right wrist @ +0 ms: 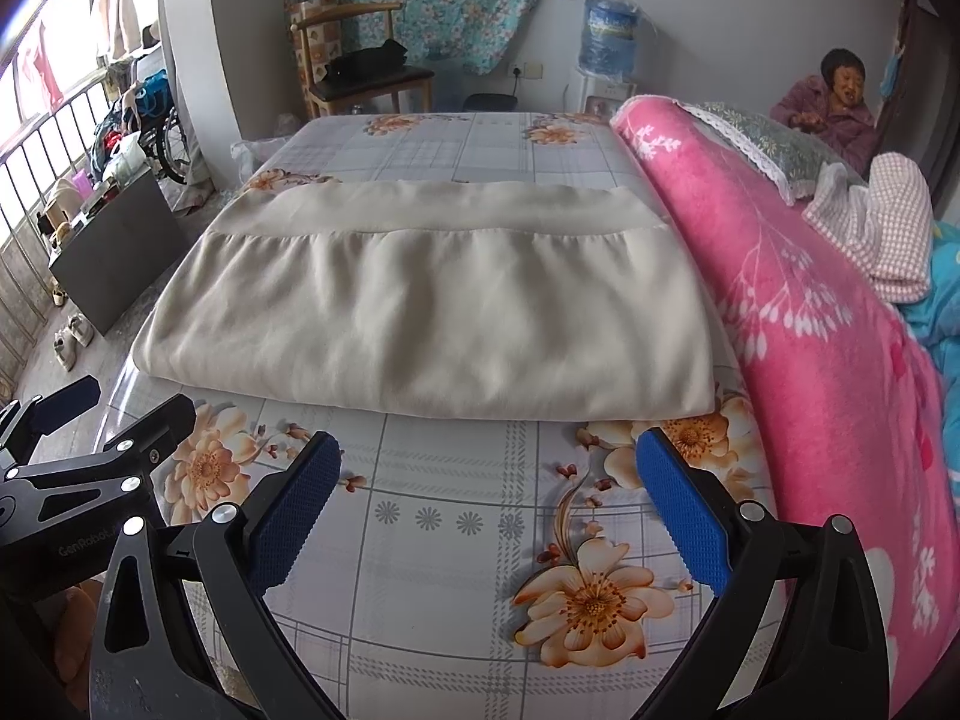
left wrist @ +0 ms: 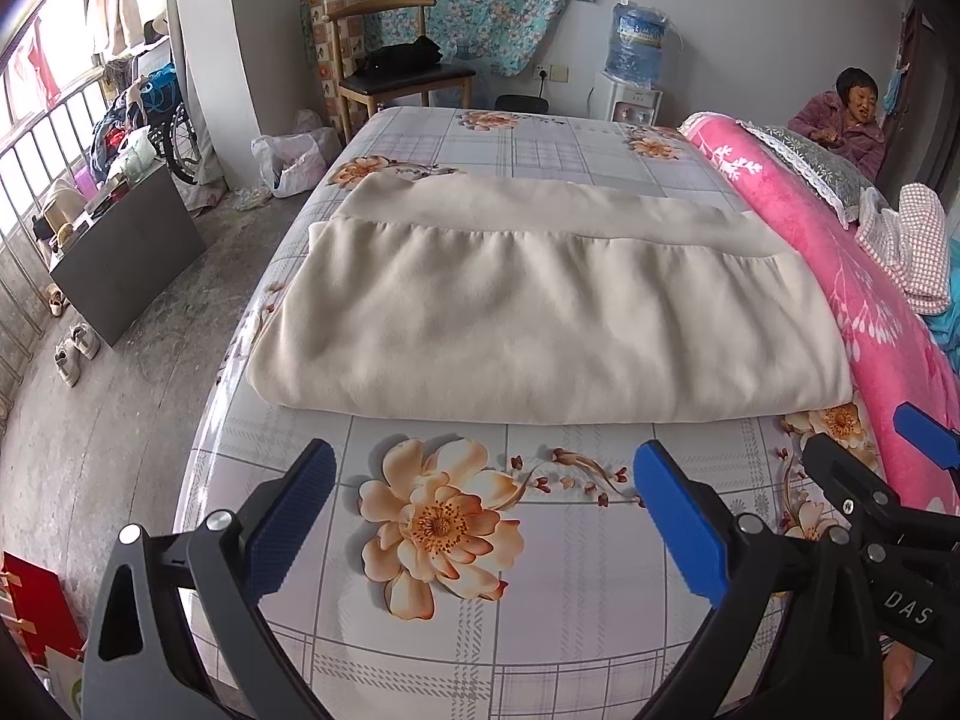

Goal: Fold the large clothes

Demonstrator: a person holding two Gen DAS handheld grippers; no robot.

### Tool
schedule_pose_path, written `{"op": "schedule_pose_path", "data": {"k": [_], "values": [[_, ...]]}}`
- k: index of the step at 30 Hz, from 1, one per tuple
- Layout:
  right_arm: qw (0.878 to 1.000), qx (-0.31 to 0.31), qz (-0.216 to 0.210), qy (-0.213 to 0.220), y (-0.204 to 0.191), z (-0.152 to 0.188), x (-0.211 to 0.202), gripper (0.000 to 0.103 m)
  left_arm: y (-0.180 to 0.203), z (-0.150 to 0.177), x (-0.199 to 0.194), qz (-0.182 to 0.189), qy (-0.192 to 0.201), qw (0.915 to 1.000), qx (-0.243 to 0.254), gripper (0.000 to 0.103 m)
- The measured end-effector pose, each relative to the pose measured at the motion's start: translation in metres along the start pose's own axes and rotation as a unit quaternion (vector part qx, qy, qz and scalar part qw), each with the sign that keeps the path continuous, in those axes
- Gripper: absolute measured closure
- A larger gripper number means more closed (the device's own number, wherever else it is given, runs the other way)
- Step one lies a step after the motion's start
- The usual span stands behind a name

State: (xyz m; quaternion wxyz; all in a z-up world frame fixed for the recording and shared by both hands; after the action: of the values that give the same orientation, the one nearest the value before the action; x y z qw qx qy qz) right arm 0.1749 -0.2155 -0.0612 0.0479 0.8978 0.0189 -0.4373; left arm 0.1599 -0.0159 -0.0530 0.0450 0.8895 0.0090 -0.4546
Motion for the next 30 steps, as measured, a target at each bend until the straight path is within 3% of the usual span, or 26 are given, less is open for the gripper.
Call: {"op": "schedule_pose_path", "data": {"k": [30], "values": [[1.000, 0.003, 0.000, -0.008, 0.0043, 0.0038, 0.0036, 0.008, -0.0009, 0.0053, 0.0073, -0.002, -0.011, 0.9999, 0.000, 0.005]]}}
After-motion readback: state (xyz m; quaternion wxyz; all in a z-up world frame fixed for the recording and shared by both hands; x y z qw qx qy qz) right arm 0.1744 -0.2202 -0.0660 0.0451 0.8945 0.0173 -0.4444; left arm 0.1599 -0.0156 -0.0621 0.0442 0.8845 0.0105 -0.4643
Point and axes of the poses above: each gripper's, at about its wrist camera, not at the fingertips, and x roughly the way its jaws point, y to its right, z to its underside, the point moved 8 cm from there along x, roughly the way its jaws point, and after that the axes turned 7 degrees about -x, right-handed, at the moved point
